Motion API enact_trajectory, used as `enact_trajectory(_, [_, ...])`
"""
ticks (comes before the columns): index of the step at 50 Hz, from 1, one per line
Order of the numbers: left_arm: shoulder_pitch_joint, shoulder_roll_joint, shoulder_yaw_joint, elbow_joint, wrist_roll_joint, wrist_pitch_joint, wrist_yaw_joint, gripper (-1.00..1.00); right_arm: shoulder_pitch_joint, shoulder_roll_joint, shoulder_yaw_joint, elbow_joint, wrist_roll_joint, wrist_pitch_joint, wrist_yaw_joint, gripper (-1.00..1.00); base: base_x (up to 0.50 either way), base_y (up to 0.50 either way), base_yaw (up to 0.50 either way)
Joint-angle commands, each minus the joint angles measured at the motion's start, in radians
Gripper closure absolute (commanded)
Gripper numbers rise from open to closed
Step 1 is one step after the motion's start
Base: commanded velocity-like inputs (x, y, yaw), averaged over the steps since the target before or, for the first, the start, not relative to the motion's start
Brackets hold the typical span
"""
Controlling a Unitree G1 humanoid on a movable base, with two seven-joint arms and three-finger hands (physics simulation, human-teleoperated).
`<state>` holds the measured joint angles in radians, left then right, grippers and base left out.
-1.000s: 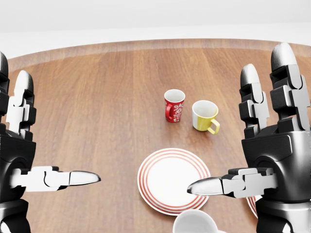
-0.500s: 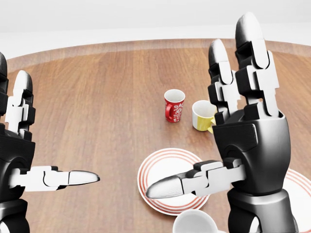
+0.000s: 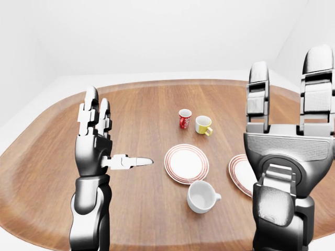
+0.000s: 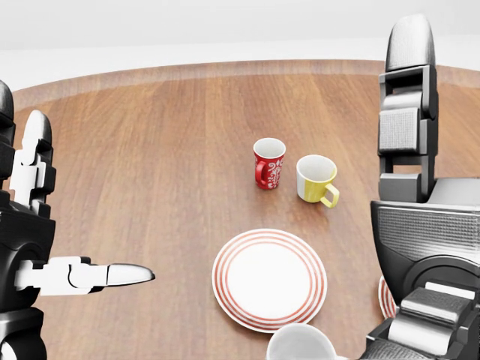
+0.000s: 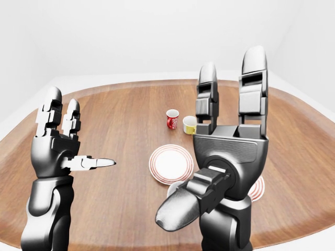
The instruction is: Put the white mug on the left plate.
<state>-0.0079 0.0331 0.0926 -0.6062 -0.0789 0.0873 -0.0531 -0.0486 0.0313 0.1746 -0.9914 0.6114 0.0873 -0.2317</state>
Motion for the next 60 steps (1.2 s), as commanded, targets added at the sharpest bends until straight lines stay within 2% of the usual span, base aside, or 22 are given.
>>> enact_trajectory(1, [0.000, 0.000, 0.000, 0.001, 0.001, 0.000, 0.000, -1.00, 0.089, -0.098, 0.070, -0.044, 0.077, 0.000, -0.039, -1.00, 0.00, 0.00, 0.00])
enact_trajectory(8, [0.000, 0.000, 0.001, 0.000, 0.000, 0.000, 0.000, -1.00, 0.157, -0.142, 0.161, -0.025, -0.112, 0.000, 0.070, -1.00, 0.00, 0.00, 0.00])
enact_trajectory(19, [0.000, 0.000, 0.002, 0.001, 0.000, 0.000, 0.000, -1.00, 0.249, -0.214, 0.268, 0.001, -0.325, 0.000, 0.164, -1.00, 0.00, 0.00, 0.00])
enact_trajectory(23, [0.002, 0.000, 0.000, 0.002, 0.001, 0.000, -0.001, -1.00, 0.266, -0.277, 0.322, 0.044, -0.497, 0.000, 0.216, -1.00, 0.00, 0.00, 0.00])
enact_trajectory(26, [0.001, 0.000, 0.000, 0.004, 0.002, 0.000, -0.001, -1.00, 0.295, -0.275, 0.333, 0.043, -0.552, 0.000, 0.249, -1.00, 0.00, 0.00, 0.00])
enact_trajectory(43, [0.003, -0.001, -0.002, -0.004, 0.002, 0.000, -0.003, -1.00, 0.305, -0.264, 0.312, 0.075, -0.807, 0.000, 0.395, -1.00, 0.00, 0.00, 0.00])
enact_trajectory(60, [0.001, 0.001, 0.004, -0.010, -0.003, 0.000, -0.005, -1.00, 0.243, -0.206, 0.247, 0.052, -0.935, 0.000, 0.517, -1.00, 0.00, 0.00, 0.00])
